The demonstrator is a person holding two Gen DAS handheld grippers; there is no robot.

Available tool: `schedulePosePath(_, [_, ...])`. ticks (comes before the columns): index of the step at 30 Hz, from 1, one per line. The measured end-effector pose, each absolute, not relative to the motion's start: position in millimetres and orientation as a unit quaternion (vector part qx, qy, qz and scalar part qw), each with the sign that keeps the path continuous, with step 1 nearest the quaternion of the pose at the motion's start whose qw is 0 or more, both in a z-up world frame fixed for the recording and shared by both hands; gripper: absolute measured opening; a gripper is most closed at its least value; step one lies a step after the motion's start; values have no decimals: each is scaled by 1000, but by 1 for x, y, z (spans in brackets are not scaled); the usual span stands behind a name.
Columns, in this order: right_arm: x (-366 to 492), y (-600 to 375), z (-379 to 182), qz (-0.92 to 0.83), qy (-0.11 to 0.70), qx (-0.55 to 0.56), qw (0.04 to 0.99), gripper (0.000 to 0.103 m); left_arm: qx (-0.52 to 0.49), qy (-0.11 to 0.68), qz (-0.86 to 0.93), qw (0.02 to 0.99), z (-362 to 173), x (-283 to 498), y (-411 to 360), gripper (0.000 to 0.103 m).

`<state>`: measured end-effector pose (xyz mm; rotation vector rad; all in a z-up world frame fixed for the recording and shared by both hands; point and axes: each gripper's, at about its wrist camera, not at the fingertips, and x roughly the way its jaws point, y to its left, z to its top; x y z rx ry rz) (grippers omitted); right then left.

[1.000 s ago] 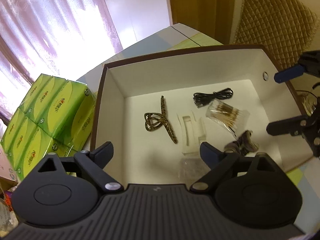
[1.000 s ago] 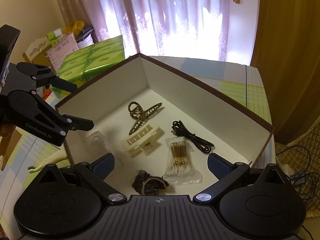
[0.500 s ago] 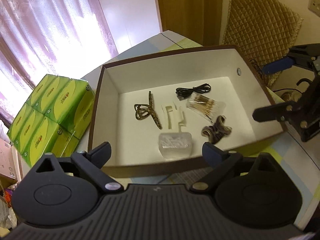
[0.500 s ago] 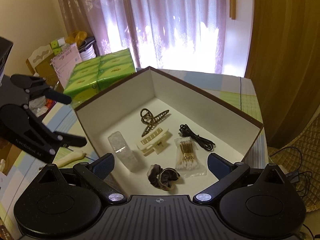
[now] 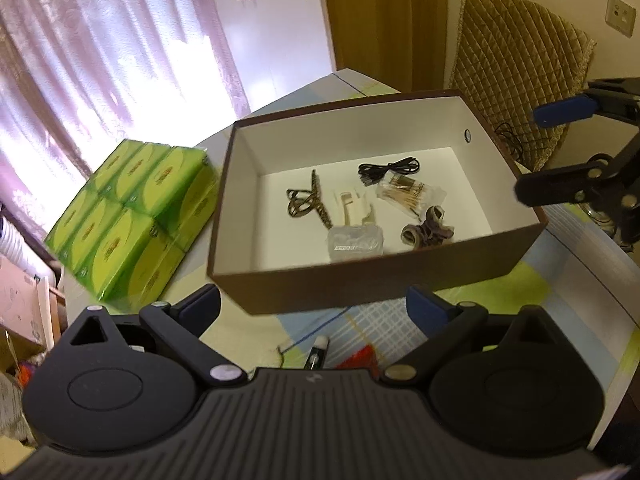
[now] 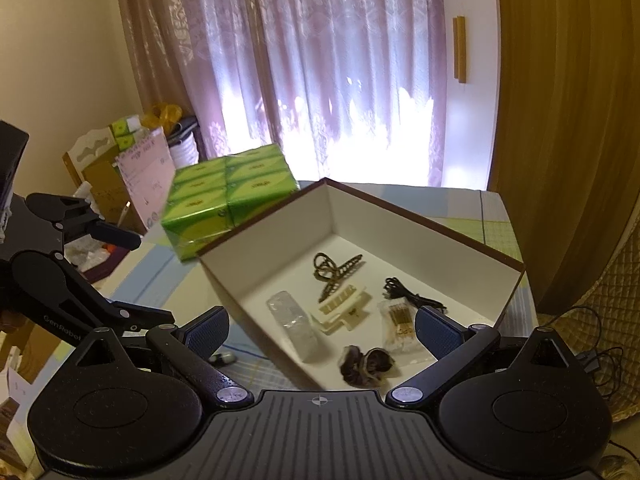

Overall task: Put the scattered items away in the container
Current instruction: 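Lift both open tools out of the box back toward the table, then move the right tool to the red snack packet and close on it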

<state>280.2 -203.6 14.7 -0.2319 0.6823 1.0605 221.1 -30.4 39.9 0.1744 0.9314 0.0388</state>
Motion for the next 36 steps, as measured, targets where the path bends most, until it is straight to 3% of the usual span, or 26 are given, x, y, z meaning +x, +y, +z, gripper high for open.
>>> schedulePosePath(14, [230,-208,-12,521,348,-89,775,103,-8,478,91,874,-3,125,18,98])
schedulePosePath(36, [188,-155,-119,588,359,-261,677,103,-45,508,160,845,-59,81,42,98])
